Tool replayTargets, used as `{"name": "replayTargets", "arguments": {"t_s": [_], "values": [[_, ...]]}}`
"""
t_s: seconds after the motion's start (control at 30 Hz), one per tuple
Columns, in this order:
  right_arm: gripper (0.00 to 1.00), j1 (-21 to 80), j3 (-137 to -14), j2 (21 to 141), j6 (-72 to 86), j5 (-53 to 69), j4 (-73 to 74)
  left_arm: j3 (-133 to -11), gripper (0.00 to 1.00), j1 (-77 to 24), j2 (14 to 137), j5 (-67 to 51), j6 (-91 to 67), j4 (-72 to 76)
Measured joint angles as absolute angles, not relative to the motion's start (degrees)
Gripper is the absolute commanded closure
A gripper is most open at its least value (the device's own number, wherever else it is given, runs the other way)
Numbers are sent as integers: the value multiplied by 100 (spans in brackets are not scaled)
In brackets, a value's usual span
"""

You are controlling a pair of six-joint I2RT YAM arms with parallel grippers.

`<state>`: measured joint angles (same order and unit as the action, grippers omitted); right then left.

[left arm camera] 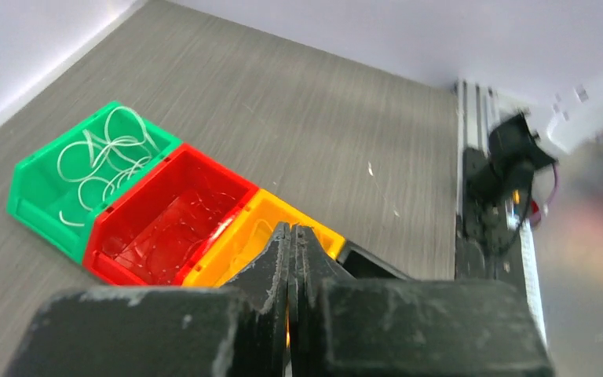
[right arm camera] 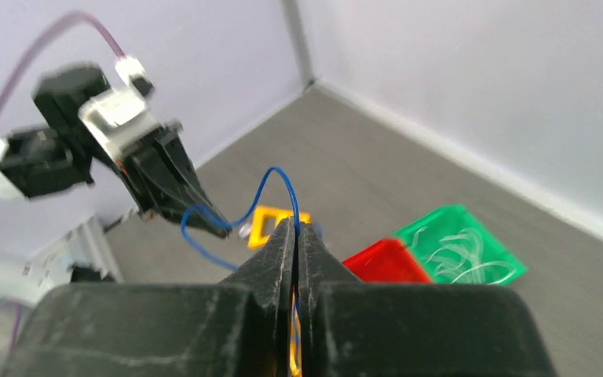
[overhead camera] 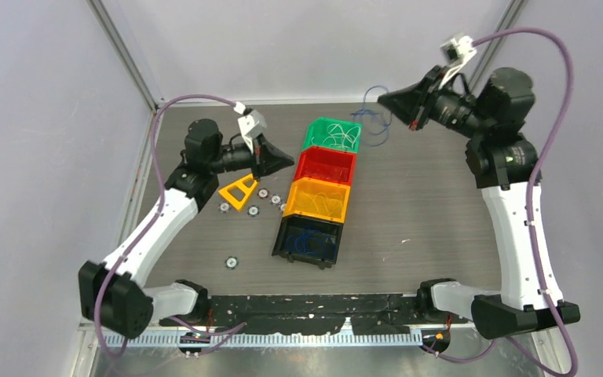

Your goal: Untangle the cables

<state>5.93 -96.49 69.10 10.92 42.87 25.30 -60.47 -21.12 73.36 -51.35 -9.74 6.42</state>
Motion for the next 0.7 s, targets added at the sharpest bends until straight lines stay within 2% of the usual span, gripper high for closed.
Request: {"name": "replayTargets", "arguments": {"t_s": [0.17,0.2,0.27,0.47,0.57,0.7], "values": [[95,1586,-8661,6790,784,4362,2646,-6005,100,-2440,6329,-5424,1002,-1013],[95,1802,-8431,6807,679,4364,2755,-5959,92,-2495,6202,-5463,1295,-1273],[94,2080,-8171,6873,467,4364,2969,-5795,69,-2502,6014,-5481,1699,-1649],[95,2659,-7905,6989,-252,4204,3345,-5133,26,-2217,5511,-5028,1911,-2040],[95,2954,-7745,6987,-604,4123,3398,-5028,14,-1994,5295,-4703,1861,-2161],[95,3247,-7378,6987,-985,4047,3487,-4980,10,-1610,5177,-4335,1747,-2171]]}}
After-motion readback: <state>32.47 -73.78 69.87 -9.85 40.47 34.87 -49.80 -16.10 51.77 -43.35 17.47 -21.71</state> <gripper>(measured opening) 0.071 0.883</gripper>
